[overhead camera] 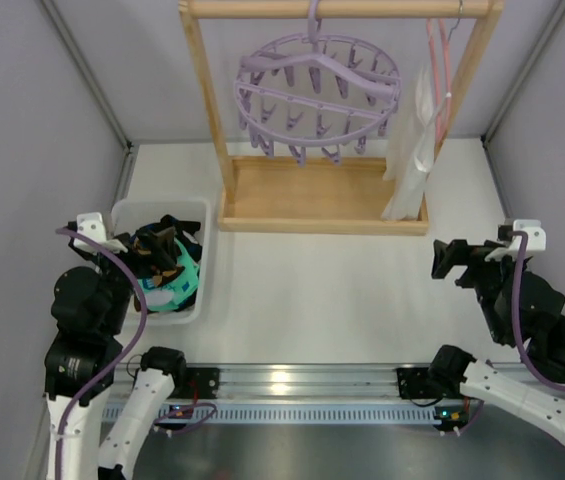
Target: Remove the socks clipped to the hanger
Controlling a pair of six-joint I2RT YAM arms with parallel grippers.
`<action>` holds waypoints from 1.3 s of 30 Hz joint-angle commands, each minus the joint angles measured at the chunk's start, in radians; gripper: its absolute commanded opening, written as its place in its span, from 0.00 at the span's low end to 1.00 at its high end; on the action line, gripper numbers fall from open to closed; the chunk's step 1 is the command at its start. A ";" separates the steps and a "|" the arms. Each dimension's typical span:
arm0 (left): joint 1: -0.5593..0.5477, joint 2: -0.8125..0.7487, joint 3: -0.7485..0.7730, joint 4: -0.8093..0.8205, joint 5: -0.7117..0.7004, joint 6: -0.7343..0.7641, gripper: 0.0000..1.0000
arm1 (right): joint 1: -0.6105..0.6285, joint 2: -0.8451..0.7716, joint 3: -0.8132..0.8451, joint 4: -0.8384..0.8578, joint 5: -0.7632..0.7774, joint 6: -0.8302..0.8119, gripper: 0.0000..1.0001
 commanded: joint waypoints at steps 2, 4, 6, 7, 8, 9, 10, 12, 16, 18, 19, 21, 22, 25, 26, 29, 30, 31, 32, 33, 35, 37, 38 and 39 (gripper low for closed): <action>-0.026 0.010 0.001 -0.045 0.002 0.047 0.99 | -0.007 -0.005 0.036 -0.111 0.020 -0.015 0.99; -0.028 0.010 -0.002 -0.045 0.039 0.049 0.98 | -0.005 -0.002 0.041 -0.120 0.013 -0.015 0.99; -0.028 0.006 0.001 -0.051 0.051 0.055 0.98 | -0.007 0.006 0.049 -0.123 0.019 -0.017 0.99; -0.028 0.006 0.000 -0.051 0.050 0.057 0.99 | -0.005 0.012 0.050 -0.128 0.023 -0.014 0.99; -0.028 0.001 0.000 -0.051 0.041 0.057 0.99 | -0.007 0.020 0.050 -0.129 0.024 -0.015 0.99; -0.029 -0.001 -0.003 -0.050 0.038 0.057 0.99 | -0.005 0.024 0.050 -0.131 0.026 -0.008 0.99; -0.031 0.001 -0.008 -0.050 0.037 0.055 0.99 | -0.007 0.028 0.050 -0.134 0.027 -0.004 1.00; -0.031 0.001 -0.014 -0.050 0.041 0.052 0.99 | -0.005 0.034 0.047 -0.133 0.027 -0.004 0.99; -0.031 -0.001 -0.017 -0.050 0.037 0.044 0.99 | -0.007 0.032 0.038 -0.120 0.027 -0.004 0.99; -0.031 -0.005 -0.017 -0.050 0.033 0.043 0.98 | -0.005 0.035 0.033 -0.114 0.029 -0.007 0.99; -0.031 -0.007 -0.017 -0.050 0.028 0.043 0.99 | -0.007 0.037 0.032 -0.111 0.029 -0.008 0.99; -0.031 -0.007 -0.014 -0.048 0.027 0.043 0.99 | -0.005 0.038 0.029 -0.106 0.027 -0.006 0.99; -0.031 -0.007 -0.014 -0.051 0.028 0.041 0.98 | -0.007 0.038 0.026 -0.102 0.026 -0.008 0.99; -0.031 -0.013 -0.012 -0.050 0.041 0.032 0.99 | -0.007 0.041 0.021 -0.096 0.024 -0.008 0.99; -0.031 -0.017 -0.012 -0.050 0.042 0.030 0.98 | -0.005 0.041 0.018 -0.094 0.024 -0.009 0.99; -0.031 -0.014 -0.012 -0.050 0.036 0.035 0.99 | -0.005 0.040 0.015 -0.087 0.027 -0.009 0.99; -0.031 -0.014 -0.014 -0.050 0.034 0.035 0.98 | -0.007 0.038 0.013 -0.085 0.026 -0.011 0.99; -0.031 -0.016 -0.014 -0.050 0.031 0.035 0.99 | -0.007 0.040 0.012 -0.085 0.024 -0.011 0.99; -0.031 -0.016 -0.014 -0.050 0.031 0.035 0.98 | -0.007 0.040 0.012 -0.085 0.024 -0.009 0.99; -0.031 -0.017 -0.014 -0.050 0.031 0.035 0.99 | -0.007 0.038 0.012 -0.085 0.026 -0.011 0.99; -0.031 -0.017 -0.014 -0.050 0.030 0.035 0.99 | -0.007 0.040 0.006 -0.077 0.024 -0.009 0.99; -0.031 -0.014 -0.017 -0.050 0.027 0.035 0.99 | -0.005 0.041 0.004 -0.077 0.026 -0.011 0.99; -0.031 -0.013 -0.023 -0.048 0.021 0.035 0.99 | -0.005 0.044 0.004 -0.077 0.017 -0.011 0.99; -0.031 -0.011 -0.025 -0.048 0.021 0.035 0.98 | -0.007 0.047 0.004 -0.080 0.015 -0.005 1.00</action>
